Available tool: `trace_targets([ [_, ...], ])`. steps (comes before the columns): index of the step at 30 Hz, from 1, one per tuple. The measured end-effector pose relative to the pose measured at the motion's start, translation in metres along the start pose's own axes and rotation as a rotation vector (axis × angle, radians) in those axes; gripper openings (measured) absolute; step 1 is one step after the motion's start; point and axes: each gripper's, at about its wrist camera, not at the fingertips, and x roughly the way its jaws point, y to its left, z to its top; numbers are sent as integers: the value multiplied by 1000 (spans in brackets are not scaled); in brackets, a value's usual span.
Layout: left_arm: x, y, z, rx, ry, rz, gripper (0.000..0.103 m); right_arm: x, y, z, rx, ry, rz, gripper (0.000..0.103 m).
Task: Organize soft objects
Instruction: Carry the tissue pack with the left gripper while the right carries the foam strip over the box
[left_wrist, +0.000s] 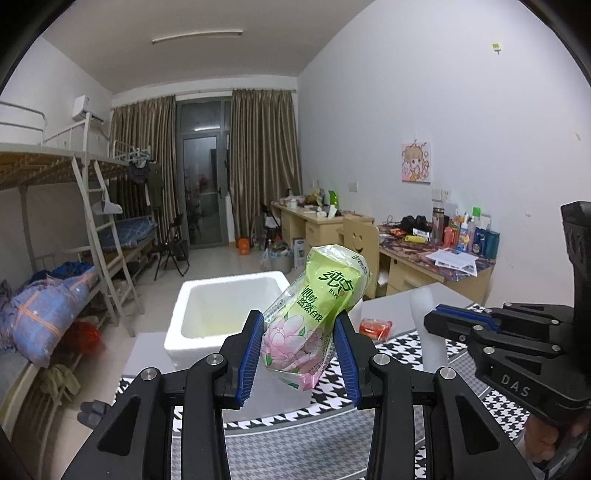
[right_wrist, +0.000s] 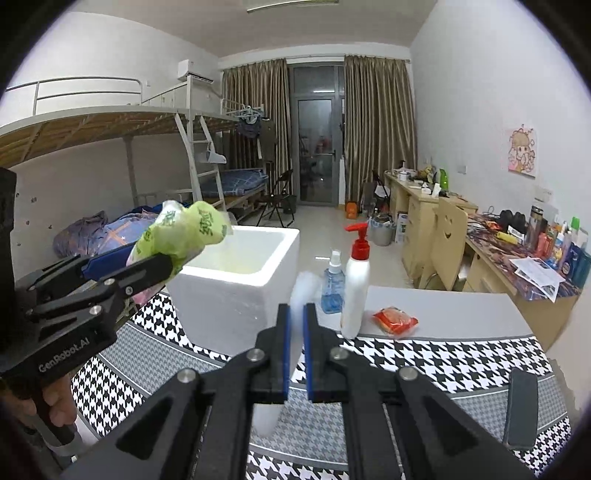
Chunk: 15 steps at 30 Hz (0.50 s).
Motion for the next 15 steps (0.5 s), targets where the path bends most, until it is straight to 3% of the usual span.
trace_targets([
  [15,4,11,11,3,-19,39,41,8,16,20,-32,-1,32,9],
])
